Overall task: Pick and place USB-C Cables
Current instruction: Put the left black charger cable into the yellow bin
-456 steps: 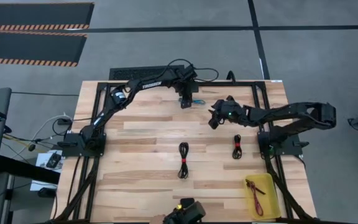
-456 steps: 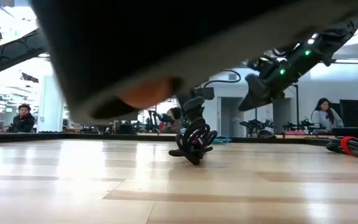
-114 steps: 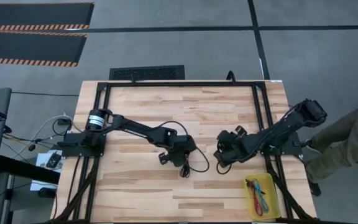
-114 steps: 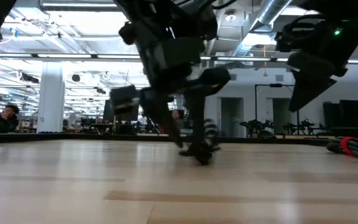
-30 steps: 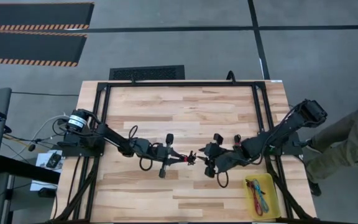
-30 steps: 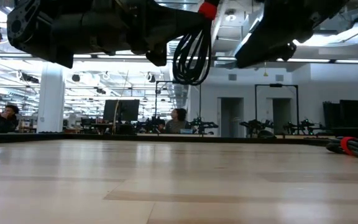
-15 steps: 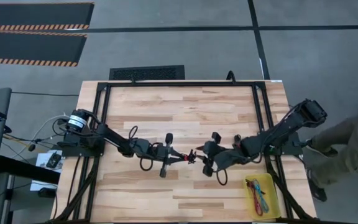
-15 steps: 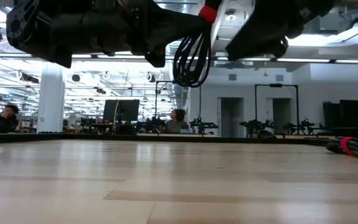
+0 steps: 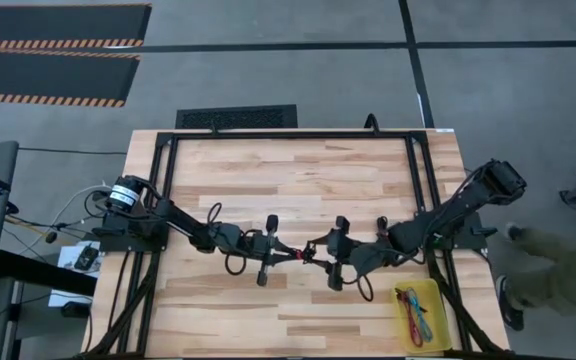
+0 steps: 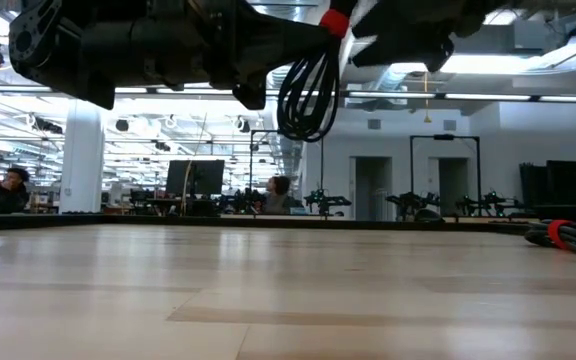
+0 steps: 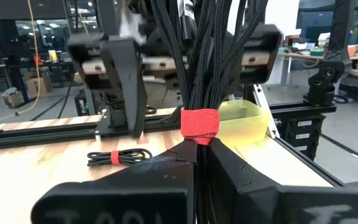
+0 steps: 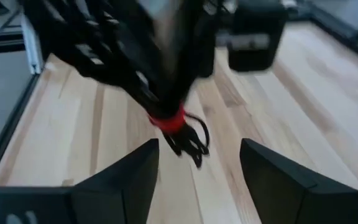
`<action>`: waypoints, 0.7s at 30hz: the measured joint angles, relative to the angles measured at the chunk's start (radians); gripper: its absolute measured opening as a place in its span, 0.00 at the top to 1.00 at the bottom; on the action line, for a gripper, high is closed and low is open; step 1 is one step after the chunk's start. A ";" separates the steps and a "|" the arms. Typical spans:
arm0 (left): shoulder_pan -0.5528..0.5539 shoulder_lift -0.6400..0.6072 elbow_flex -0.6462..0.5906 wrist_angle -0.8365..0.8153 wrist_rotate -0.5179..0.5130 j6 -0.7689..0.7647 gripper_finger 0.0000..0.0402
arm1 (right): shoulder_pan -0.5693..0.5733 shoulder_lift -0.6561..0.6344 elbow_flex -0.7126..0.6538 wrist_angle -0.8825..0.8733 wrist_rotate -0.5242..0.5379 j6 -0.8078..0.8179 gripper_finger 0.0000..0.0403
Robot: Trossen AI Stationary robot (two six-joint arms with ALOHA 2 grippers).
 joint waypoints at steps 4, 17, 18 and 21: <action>0.000 0.000 0.000 -0.012 0.000 0.000 1.00 | 0.022 0.000 0.000 0.072 0.001 -0.082 0.37; 0.001 0.000 0.000 -0.054 -0.010 -0.013 1.00 | 0.005 0.000 0.000 0.179 -0.038 -0.120 0.52; 0.001 0.000 0.000 -0.058 -0.015 -0.013 1.00 | 0.001 0.000 0.000 0.177 -0.047 -0.120 0.58; 0.000 0.000 0.000 -0.062 -0.024 -0.014 1.00 | -0.005 0.000 0.000 0.170 -0.052 -0.123 0.81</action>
